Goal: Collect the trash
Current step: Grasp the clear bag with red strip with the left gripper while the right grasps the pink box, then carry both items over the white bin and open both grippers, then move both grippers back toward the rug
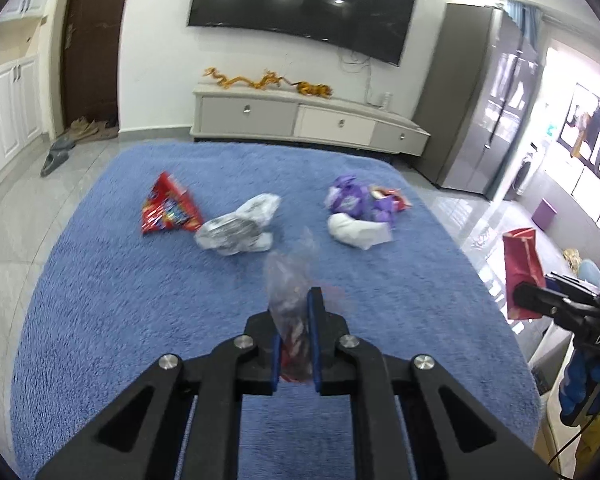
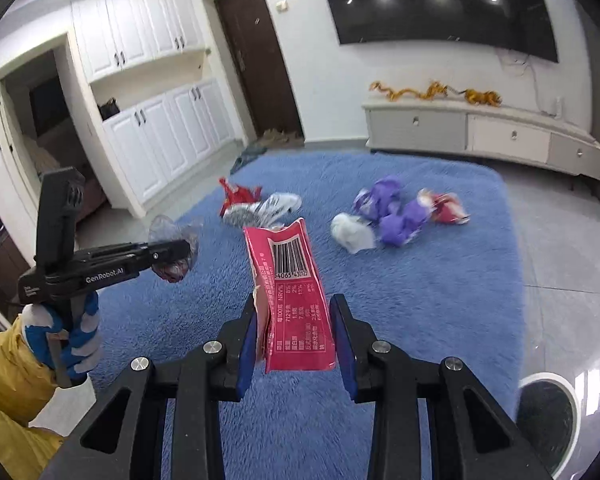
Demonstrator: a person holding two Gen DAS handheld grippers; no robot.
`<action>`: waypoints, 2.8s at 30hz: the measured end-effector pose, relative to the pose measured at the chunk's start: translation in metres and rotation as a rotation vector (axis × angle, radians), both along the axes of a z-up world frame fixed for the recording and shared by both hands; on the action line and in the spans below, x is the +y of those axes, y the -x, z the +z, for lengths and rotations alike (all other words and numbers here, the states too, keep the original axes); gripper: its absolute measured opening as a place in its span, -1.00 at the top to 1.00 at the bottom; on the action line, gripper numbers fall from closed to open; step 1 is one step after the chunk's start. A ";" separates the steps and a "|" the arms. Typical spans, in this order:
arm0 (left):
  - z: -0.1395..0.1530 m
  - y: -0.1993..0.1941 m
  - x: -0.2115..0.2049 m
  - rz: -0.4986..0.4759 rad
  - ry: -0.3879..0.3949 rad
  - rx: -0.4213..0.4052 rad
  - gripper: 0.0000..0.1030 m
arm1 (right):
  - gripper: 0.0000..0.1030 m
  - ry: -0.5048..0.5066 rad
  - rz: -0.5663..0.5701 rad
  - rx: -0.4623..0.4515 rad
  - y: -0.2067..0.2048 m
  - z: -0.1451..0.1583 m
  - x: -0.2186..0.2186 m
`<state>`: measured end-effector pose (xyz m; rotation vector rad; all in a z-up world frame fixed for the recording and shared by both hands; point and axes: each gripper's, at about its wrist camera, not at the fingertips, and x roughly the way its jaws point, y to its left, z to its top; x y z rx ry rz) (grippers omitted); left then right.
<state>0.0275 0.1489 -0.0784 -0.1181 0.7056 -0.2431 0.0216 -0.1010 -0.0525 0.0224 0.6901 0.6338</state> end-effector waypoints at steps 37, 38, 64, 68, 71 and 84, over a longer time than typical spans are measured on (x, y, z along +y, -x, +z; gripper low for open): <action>-0.047 -0.095 -0.423 -0.552 -0.078 0.217 0.80 | 0.27 -0.014 -0.720 0.301 -0.004 -0.106 -0.300; -0.051 -0.097 -0.429 -0.561 -0.068 0.237 0.80 | 0.23 -0.012 -0.729 0.315 -0.006 -0.112 -0.303; -0.018 -0.061 -0.390 -0.456 -0.104 0.071 -0.04 | -0.62 0.046 -0.884 0.212 0.026 -0.061 -0.292; 0.000 -0.048 -0.366 -0.431 -0.117 0.015 -0.05 | -0.78 0.060 -0.883 0.156 0.032 -0.038 -0.274; 0.012 -0.039 -0.348 -0.410 -0.137 -0.023 -0.18 | -0.82 0.077 -0.881 0.115 0.036 -0.021 -0.258; 0.041 -0.013 -0.256 -0.208 -0.153 -0.140 -0.56 | -0.91 0.168 -0.866 -0.040 0.047 0.021 -0.188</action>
